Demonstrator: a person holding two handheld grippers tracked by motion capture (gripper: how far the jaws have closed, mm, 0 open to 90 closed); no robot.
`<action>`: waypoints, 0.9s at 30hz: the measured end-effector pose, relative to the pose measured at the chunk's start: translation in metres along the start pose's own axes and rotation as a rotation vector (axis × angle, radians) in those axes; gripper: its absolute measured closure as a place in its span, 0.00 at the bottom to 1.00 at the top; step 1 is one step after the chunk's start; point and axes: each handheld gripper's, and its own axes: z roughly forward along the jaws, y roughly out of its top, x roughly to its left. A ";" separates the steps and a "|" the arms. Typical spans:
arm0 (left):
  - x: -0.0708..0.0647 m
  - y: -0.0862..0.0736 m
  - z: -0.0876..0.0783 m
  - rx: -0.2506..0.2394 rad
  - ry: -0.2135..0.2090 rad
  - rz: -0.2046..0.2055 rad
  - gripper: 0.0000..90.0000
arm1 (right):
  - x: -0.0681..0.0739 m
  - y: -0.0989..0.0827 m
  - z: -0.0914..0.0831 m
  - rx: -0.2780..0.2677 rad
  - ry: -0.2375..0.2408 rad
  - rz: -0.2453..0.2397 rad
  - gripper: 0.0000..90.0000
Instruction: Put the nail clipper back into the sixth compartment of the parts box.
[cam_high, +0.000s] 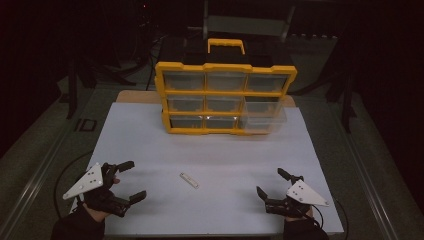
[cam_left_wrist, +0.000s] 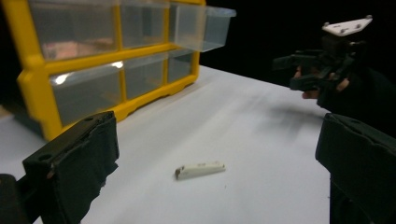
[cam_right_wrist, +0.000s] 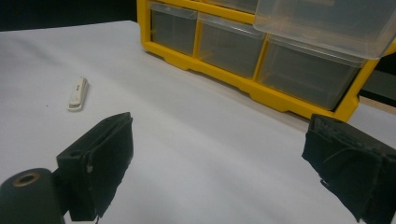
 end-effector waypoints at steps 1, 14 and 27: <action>0.003 0.006 0.003 -0.002 -0.018 0.005 0.00 | 0.000 0.000 0.000 0.000 0.003 0.000 0.09; 0.020 0.031 0.044 0.008 -0.171 0.094 0.00 | 0.001 0.000 0.001 -0.001 0.013 -0.003 0.09; 0.033 0.033 0.085 0.143 -0.279 0.149 0.01 | 0.001 0.000 0.002 0.001 0.020 -0.002 0.09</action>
